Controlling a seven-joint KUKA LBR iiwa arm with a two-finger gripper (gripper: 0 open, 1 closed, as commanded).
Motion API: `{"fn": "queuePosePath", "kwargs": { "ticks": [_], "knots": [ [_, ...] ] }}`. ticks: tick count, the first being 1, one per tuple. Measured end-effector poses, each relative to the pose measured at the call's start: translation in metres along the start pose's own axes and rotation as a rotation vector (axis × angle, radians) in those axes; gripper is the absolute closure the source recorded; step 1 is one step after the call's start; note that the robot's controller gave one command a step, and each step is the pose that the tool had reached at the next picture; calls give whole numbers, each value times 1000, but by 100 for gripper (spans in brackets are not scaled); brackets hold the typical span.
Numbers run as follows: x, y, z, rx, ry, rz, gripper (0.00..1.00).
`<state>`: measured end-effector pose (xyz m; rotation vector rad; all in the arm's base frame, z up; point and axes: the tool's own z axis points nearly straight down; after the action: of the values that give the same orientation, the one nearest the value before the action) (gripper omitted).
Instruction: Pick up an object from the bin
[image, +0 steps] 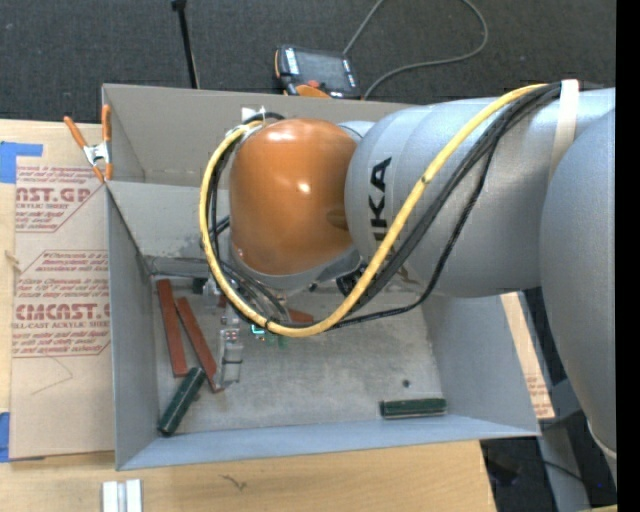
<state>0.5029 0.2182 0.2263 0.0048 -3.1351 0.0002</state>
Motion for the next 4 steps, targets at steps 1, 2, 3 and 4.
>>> {"fn": "queuePosePath", "kwargs": {
  "ticks": [1, 2, 3, 4],
  "knots": [
    [13, 4, 157, -1, -13, -315, 0],
    [12, 5, 154, -2, -14, -315, 100],
    [12, 5, 155, -3, -15, -314, 0],
    [14, 5, 156, -1, -8, -315, 100]
  ]
}}
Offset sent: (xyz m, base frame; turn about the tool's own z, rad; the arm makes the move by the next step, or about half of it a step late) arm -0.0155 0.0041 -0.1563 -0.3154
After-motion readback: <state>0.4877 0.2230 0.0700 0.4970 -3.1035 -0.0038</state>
